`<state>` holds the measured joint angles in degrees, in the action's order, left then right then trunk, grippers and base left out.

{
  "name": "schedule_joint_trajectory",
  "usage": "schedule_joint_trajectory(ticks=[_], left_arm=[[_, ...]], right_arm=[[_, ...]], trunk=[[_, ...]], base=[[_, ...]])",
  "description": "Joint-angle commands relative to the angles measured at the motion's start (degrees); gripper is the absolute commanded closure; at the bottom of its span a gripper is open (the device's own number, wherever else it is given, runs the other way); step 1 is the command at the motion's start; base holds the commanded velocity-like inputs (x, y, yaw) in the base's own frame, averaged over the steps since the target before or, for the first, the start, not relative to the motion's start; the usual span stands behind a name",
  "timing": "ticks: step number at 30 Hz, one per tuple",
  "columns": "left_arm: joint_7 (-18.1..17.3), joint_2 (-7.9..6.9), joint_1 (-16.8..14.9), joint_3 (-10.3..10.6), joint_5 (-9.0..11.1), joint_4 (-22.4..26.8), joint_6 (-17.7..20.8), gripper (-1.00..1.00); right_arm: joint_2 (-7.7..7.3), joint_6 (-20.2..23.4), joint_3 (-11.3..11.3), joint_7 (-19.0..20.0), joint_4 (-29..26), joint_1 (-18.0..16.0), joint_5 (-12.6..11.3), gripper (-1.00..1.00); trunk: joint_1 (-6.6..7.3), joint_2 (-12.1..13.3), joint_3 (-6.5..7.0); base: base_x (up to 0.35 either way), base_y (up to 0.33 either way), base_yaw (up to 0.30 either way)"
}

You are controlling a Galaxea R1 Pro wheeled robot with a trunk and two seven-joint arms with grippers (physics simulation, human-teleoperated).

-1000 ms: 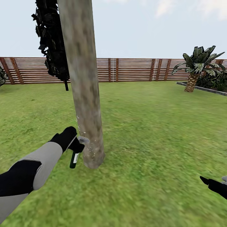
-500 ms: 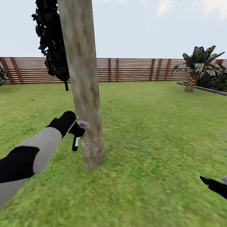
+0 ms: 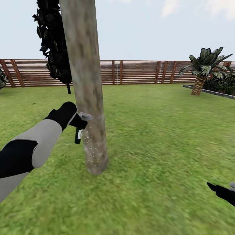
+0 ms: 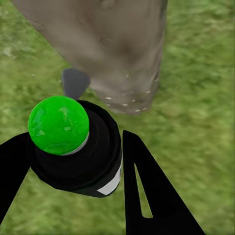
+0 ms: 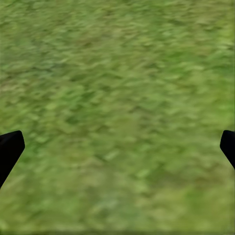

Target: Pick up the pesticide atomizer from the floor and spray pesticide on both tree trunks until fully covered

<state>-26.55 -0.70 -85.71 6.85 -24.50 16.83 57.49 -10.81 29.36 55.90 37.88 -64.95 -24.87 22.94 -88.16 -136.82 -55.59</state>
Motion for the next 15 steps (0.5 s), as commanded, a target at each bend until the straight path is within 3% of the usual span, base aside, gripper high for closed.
schedule_joint_trajectory(ticks=[1,7,11,15], left_arm=[[0.00,0.00,-0.05,0.01,-0.01,-0.11,-0.01,1.00],[-0.01,-0.09,-0.07,-0.10,0.00,-0.61,-0.01,1.00],[-0.08,-0.09,-0.03,-1.53,-0.02,-4.09,-0.11,1.00],[-0.03,-0.01,0.43,-1.73,0.05,-6.96,-0.47,1.00]], right_arm=[[0.00,0.00,0.00,0.00,0.00,0.00,0.00,-1.00],[0.00,0.00,0.00,0.00,0.00,0.00,0.00,-1.00],[0.00,0.00,0.00,0.00,0.00,0.00,-0.01,-1.00],[0.00,0.00,-0.08,0.02,-0.03,0.00,0.07,-1.00]], trunk=[[0.00,0.00,0.00],[0.00,0.00,0.00],[0.00,0.00,0.00],[0.00,0.00,0.00]], base=[[0.000,0.000,0.000],[-0.040,0.000,0.000],[-0.249,0.000,0.000],[-0.048,0.000,0.060]])
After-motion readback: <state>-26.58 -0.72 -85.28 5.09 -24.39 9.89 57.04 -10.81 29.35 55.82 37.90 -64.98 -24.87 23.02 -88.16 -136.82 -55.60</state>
